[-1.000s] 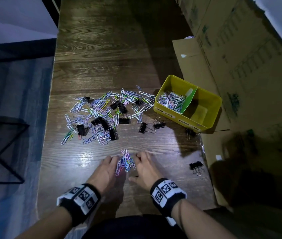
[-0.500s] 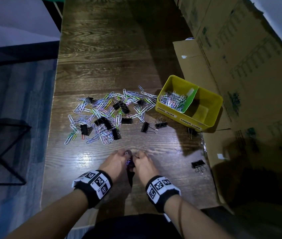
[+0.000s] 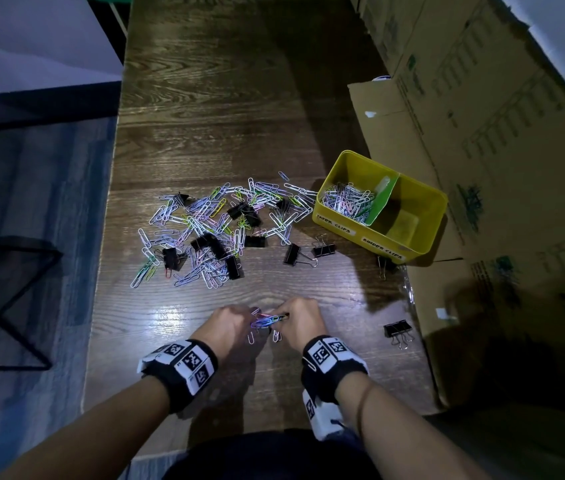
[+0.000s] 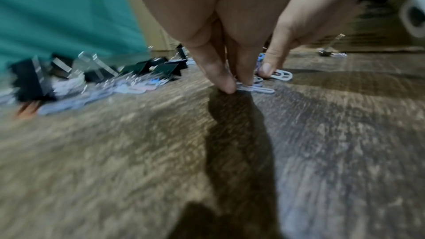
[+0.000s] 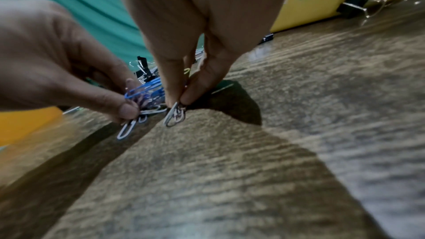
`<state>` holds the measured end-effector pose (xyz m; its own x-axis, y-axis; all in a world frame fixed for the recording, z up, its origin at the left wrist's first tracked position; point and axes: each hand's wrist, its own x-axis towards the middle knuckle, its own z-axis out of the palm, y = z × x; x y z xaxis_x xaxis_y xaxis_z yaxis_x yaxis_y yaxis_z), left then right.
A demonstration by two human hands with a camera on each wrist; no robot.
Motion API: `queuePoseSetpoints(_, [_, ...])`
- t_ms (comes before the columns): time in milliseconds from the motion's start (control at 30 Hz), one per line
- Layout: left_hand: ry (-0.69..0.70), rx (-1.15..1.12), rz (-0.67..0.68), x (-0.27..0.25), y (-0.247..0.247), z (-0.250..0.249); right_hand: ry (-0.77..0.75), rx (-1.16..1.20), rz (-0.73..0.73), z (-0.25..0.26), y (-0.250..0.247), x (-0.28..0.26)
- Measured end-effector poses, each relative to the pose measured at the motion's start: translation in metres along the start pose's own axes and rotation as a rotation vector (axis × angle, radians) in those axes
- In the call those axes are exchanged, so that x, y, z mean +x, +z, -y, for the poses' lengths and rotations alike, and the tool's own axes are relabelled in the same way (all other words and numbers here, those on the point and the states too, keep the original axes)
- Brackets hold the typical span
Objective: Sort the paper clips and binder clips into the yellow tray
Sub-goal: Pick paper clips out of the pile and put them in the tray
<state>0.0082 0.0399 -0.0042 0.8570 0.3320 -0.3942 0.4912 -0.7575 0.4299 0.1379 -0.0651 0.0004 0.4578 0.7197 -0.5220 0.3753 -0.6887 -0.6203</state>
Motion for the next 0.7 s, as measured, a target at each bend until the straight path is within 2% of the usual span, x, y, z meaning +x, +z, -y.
queuePoseSetpoints(100, [0.027, -0.118, -0.068, -0.001, 0.005, 0.009, 0.039, 0.055, 0.005, -0.005, 0.001, 0.003])
queuePoseSetpoints(233, [-0.080, -0.328, -0.180, 0.000, 0.000, 0.013, 0.063, 0.147, -0.017, -0.012, -0.003, 0.005])
queuePoseSetpoints(367, [-0.110, -0.519, -0.194, 0.000, 0.000, 0.018, 0.063, 0.346, 0.035, -0.022, -0.005, 0.008])
queuePoseSetpoints(467, [-0.184, -0.640, -0.196, 0.001, -0.001, 0.028, 0.040, 0.497, 0.039, -0.028, -0.012, 0.008])
queuePoseSetpoints(700, [-0.220, -0.937, -0.202, 0.017, -0.045, 0.015, 0.053, 0.752, -0.117, -0.033, -0.051, 0.009])
